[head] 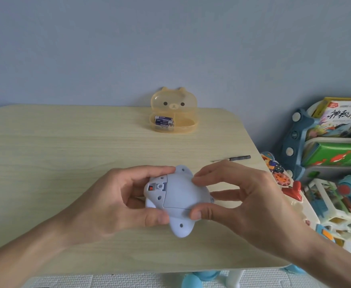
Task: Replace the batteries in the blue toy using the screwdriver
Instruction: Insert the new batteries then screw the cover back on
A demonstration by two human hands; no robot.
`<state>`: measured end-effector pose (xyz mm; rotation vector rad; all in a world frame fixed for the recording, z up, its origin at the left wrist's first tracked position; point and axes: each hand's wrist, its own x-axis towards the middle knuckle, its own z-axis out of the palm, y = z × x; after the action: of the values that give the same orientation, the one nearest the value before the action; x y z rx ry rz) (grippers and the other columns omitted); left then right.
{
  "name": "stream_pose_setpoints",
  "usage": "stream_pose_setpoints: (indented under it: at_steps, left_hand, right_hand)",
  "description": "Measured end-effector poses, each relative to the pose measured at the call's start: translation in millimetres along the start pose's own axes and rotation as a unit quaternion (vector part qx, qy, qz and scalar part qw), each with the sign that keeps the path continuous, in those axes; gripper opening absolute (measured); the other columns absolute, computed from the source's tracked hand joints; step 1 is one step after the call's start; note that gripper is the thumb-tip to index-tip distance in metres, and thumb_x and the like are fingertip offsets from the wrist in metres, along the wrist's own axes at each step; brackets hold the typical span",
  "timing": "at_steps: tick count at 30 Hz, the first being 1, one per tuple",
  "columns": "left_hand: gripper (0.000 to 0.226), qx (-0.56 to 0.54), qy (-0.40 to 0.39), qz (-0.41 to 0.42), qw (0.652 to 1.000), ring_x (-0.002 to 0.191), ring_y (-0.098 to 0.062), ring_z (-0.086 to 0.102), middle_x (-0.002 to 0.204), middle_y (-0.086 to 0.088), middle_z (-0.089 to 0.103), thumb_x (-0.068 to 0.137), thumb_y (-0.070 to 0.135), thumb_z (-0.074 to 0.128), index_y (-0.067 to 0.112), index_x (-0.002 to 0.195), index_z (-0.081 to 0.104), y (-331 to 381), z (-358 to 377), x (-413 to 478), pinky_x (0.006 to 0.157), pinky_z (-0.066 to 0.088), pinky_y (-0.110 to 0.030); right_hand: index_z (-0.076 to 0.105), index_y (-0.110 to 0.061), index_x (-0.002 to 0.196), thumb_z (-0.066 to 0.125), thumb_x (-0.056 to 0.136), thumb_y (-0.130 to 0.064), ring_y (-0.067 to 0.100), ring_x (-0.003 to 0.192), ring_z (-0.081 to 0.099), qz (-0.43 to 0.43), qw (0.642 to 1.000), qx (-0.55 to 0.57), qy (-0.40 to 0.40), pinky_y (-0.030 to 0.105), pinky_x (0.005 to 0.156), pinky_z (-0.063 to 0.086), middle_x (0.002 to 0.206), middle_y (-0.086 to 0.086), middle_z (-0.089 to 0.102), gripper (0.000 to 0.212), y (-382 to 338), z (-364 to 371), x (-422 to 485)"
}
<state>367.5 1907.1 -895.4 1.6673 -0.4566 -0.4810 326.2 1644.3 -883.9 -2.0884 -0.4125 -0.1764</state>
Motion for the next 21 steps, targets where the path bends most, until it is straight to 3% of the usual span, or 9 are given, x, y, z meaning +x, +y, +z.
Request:
stream_pose_setpoints:
  at_steps: [4, 7, 9, 10, 13, 15, 18, 21]
  left_hand:
    - [0.066, 0.005, 0.022, 0.01, 1.0, 0.106, -0.021, 0.08, 0.124, -0.003, 0.081, 0.069, 0.021, 0.091, 0.04, 0.13, 0.072, -3, 2, -1, 0.085, 0.064, -0.028]
    - [0.065, 0.014, 0.024, 0.013, 1.0, 0.102, -0.019, 0.081, 0.122, -0.002, 0.082, 0.073, 0.014, 0.092, 0.041, 0.13, 0.073, -1, 3, -2, 0.082, 0.063, -0.026]
    - [0.066, 0.014, 0.026, 0.011, 1.0, 0.101, -0.019, 0.081, 0.122, -0.002, 0.082, 0.075, 0.006, 0.088, 0.041, 0.129, 0.073, -1, 4, -1, 0.082, 0.063, -0.026]
    - [0.066, 0.013, 0.027, 0.008, 1.0, 0.101, -0.018, 0.081, 0.122, -0.002, 0.082, 0.075, 0.005, 0.087, 0.041, 0.129, 0.073, -1, 5, -1, 0.081, 0.063, -0.026]
    - [0.067, 0.017, 0.033, 0.006, 0.999, 0.102, -0.017, 0.081, 0.122, -0.001, 0.082, 0.075, 0.005, 0.087, 0.041, 0.129, 0.072, -1, 6, -1, 0.082, 0.063, -0.024]
    - [0.067, 0.019, 0.037, 0.007, 0.999, 0.102, -0.017, 0.081, 0.122, 0.0, 0.082, 0.075, 0.006, 0.088, 0.041, 0.13, 0.071, -1, 7, -2, 0.082, 0.063, -0.025]
    - [0.066, 0.019, 0.041, 0.011, 0.999, 0.102, -0.021, 0.081, 0.122, -0.002, 0.082, 0.075, 0.008, 0.089, 0.043, 0.129, 0.072, -1, 7, -2, 0.084, 0.064, -0.027]
    - [0.066, 0.017, 0.045, 0.015, 0.999, 0.102, -0.024, 0.081, 0.12, -0.002, 0.082, 0.073, 0.014, 0.092, 0.047, 0.127, 0.073, -1, 8, -3, 0.085, 0.065, -0.029]
  right_hand:
    - [0.076, -0.043, 0.108, 0.075, 0.075, -0.06, -0.005, 0.103, 0.069, -0.027, 0.993, -0.106, -0.047, 0.003, 0.083, 0.049, 0.112, -0.025, 0.075, 0.038, 5, -26, 11]
    - [0.077, -0.033, 0.118, 0.065, 0.083, -0.058, -0.017, 0.094, 0.063, -0.025, 0.973, -0.229, -0.006, -0.003, 0.083, 0.041, 0.117, -0.024, 0.073, 0.045, 33, -59, 30]
    - [0.076, -0.027, 0.126, 0.062, 0.086, -0.054, -0.014, 0.093, 0.058, -0.007, 0.957, -0.29, -0.002, 0.003, 0.089, 0.039, 0.125, -0.014, 0.071, 0.05, 54, -72, 41]
    - [0.075, -0.025, 0.127, 0.063, 0.088, -0.051, -0.008, 0.095, 0.057, 0.003, 0.953, -0.304, -0.005, 0.013, 0.092, 0.043, 0.126, -0.011, 0.071, 0.048, 64, -77, 44]
    - [0.081, -0.025, 0.116, 0.076, 0.091, -0.032, 0.011, 0.104, 0.065, 0.009, 0.952, -0.304, -0.013, 0.035, 0.098, 0.053, 0.12, -0.008, 0.074, 0.026, 81, -79, 45]
    - [0.084, -0.026, 0.104, 0.078, 0.091, -0.023, 0.011, 0.1, 0.068, -0.003, 0.956, -0.294, -0.003, 0.035, 0.095, 0.055, 0.109, -0.009, 0.075, 0.015, 86, -76, 45]
    - [0.081, -0.025, 0.095, 0.076, 0.092, -0.017, -0.002, 0.088, 0.065, -0.013, 0.958, -0.285, 0.024, 0.033, 0.083, 0.056, 0.096, -0.011, 0.075, 0.01, 84, -74, 46]
    - [0.074, -0.024, 0.094, 0.072, 0.095, -0.015, 0.005, 0.08, 0.073, -0.002, 0.972, -0.225, 0.065, 0.031, 0.077, 0.06, 0.084, -0.01, 0.078, 0.009, 65, -73, 45]
